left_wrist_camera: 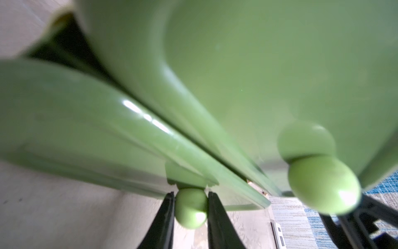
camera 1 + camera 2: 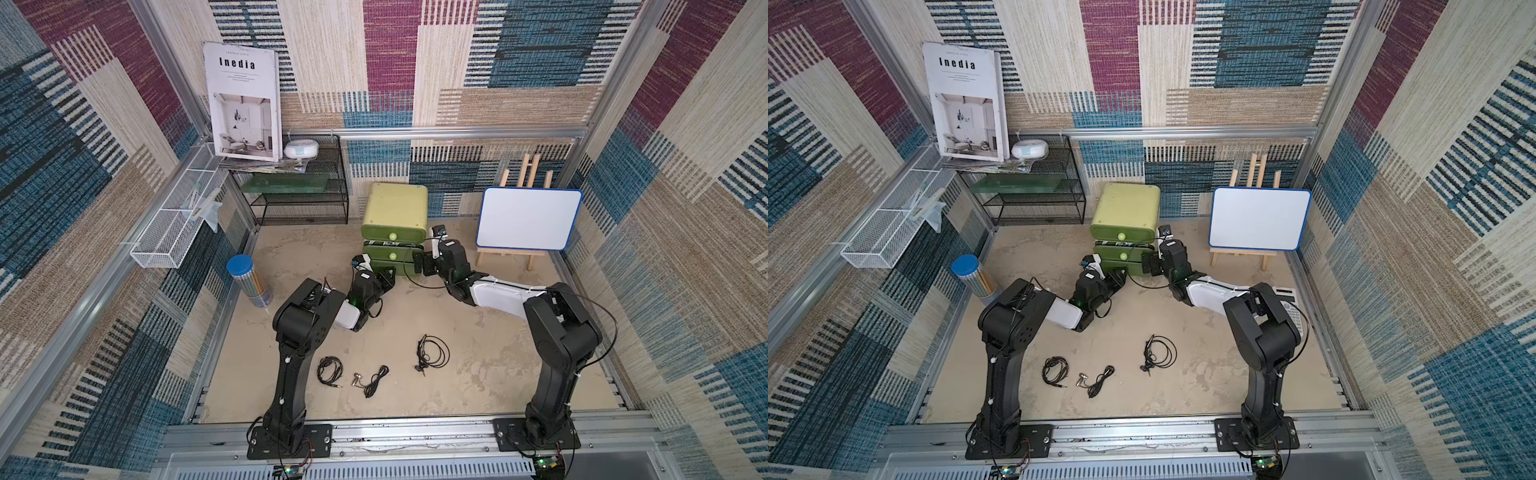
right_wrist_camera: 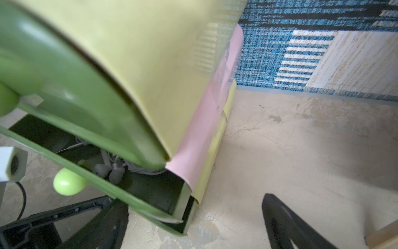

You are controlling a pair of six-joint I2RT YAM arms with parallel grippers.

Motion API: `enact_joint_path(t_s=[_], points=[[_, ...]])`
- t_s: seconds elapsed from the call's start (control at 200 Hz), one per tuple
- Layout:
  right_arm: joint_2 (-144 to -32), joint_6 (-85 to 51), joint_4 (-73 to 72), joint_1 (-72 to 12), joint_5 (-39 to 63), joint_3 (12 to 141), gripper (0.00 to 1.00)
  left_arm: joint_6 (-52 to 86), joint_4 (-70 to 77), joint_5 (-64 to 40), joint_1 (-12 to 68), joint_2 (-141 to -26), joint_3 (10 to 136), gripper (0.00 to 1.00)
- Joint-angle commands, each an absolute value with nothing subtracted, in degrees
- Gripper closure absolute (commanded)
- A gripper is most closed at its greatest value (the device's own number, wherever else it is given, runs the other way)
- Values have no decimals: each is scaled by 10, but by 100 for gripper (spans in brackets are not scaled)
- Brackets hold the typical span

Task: Place the wired earphones into the drawer by color
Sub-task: Close the drawer in the storage box, then open the drawer in the storage box.

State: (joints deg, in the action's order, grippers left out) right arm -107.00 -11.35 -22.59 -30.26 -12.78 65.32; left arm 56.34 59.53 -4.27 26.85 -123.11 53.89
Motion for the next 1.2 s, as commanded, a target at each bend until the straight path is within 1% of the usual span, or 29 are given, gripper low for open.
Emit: enact_joint_path(t_s=[0.0, 0.811, 1.197], points=[[-1075, -111, -237, -301, -131, 666, 1, 558, 608, -48, 269, -1223, 538, 75], [-1110, -124, -243, -299, -131, 707, 2, 569, 621, -48, 271, -1205, 509, 76], [-1088, -128, -239, -299, -122, 689, 2, 570, 627, -40, 277, -1184, 482, 76]])
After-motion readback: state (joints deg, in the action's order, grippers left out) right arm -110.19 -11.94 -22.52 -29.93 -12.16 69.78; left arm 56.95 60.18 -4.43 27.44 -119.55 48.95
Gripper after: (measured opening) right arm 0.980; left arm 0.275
